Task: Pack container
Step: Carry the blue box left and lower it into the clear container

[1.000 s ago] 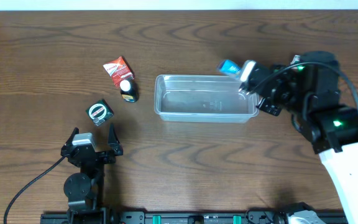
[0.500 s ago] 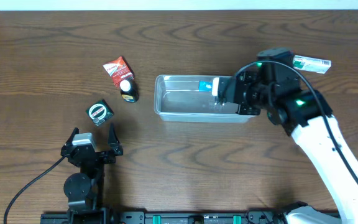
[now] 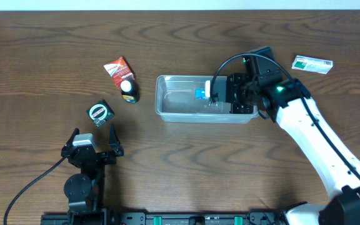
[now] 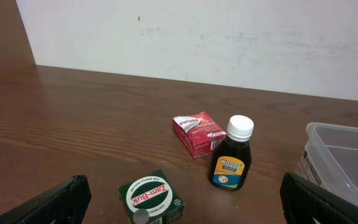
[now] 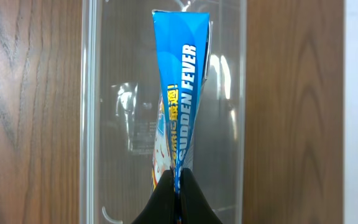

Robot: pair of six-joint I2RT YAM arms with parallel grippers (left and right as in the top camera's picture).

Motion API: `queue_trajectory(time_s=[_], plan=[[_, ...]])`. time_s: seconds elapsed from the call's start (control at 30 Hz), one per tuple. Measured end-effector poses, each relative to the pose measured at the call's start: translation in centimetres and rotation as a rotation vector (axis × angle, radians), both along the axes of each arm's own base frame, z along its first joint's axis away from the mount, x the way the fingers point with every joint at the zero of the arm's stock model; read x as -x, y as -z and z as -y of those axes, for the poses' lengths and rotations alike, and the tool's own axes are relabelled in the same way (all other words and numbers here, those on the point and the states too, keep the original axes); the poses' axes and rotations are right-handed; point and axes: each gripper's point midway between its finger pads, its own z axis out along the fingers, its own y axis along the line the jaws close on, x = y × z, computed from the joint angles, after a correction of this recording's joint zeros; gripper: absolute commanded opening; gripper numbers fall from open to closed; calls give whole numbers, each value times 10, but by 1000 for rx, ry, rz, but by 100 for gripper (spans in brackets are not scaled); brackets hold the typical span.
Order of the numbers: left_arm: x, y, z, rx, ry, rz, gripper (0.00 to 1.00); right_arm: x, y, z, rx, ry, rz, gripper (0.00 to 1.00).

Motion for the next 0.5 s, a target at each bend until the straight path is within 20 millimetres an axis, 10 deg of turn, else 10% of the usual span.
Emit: queue_trajectory(time_s=[0.5], plan=[[0, 0, 0, 0, 0, 0, 98, -14, 58, -9, 23, -24, -102, 1]])
